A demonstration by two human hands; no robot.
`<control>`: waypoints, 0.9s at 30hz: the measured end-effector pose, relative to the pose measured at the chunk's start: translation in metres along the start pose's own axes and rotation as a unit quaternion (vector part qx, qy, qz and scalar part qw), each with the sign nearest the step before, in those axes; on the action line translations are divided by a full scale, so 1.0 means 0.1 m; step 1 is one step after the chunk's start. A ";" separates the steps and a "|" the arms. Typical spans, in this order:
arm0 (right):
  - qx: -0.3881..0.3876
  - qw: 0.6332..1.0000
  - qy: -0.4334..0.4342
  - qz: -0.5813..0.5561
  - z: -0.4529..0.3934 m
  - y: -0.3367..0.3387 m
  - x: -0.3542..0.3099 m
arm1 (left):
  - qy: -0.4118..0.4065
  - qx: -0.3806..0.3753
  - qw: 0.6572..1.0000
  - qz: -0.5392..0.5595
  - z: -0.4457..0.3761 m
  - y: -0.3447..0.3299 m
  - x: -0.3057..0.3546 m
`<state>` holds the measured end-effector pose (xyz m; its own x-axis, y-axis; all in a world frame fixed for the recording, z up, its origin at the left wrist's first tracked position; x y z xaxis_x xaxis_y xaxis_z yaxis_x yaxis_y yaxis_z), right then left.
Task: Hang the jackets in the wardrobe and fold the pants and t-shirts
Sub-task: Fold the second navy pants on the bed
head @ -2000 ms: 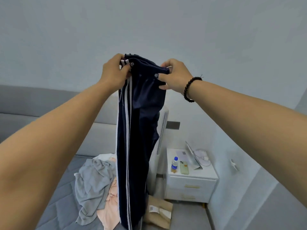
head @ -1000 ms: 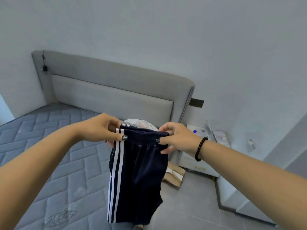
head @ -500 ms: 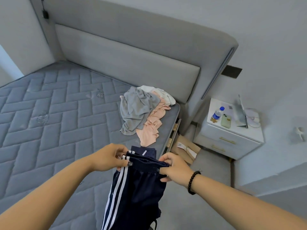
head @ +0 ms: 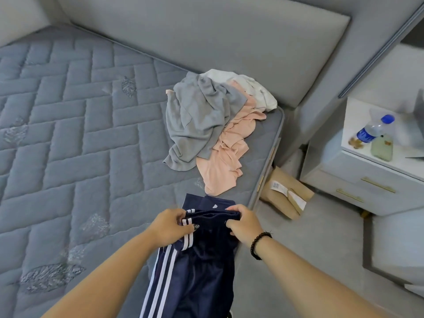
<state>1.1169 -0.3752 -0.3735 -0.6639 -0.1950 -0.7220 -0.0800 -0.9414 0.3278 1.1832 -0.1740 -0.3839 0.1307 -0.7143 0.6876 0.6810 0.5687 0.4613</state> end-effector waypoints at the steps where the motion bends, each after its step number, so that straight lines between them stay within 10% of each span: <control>1: -0.023 0.999 0.001 0.024 -0.06 -0.04 0.08 | 0.002 -0.043 0.999 -0.006 -0.07 -0.10 -0.08; 4: -0.090 0.994 0.024 0.060 -0.10 -0.14 0.34 | 0.042 -0.164 0.984 0.058 -0.15 -0.40 -0.26; 7: -0.088 0.992 0.059 0.068 -0.05 -0.14 0.55 | 0.084 -0.071 0.984 0.141 -0.27 -0.40 -0.36; 10: -0.080 0.985 0.091 0.126 -0.08 -0.10 0.58 | 0.013 0.076 0.996 -0.044 -0.47 -0.26 -0.35; 17: -0.125 0.836 0.261 0.467 -0.10 -0.61 0.23 | 0.000 0.063 0.970 -0.236 -0.87 -0.58 -0.13; 27: -0.388 0.883 0.098 0.245 0.70 -0.63 0.29 | 0.042 0.058 0.990 -0.118 -0.60 -0.37 -0.41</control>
<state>1.0506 -0.3022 -0.3723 -0.3298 -0.6042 -0.7254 0.7661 -0.6202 0.1683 1.1954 -0.1904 -0.4629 0.0407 -0.8622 0.5050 0.6126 0.4208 0.6691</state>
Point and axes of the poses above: each hand's wrist, its own z-axis away from the middle knuckle, its own y-axis out of the back of the hand, x = y × z, the point moved 7 cm from there along -z, towards the middle knuckle, and after that the axes turned 1 degree about -y, right-handed, at the moved point
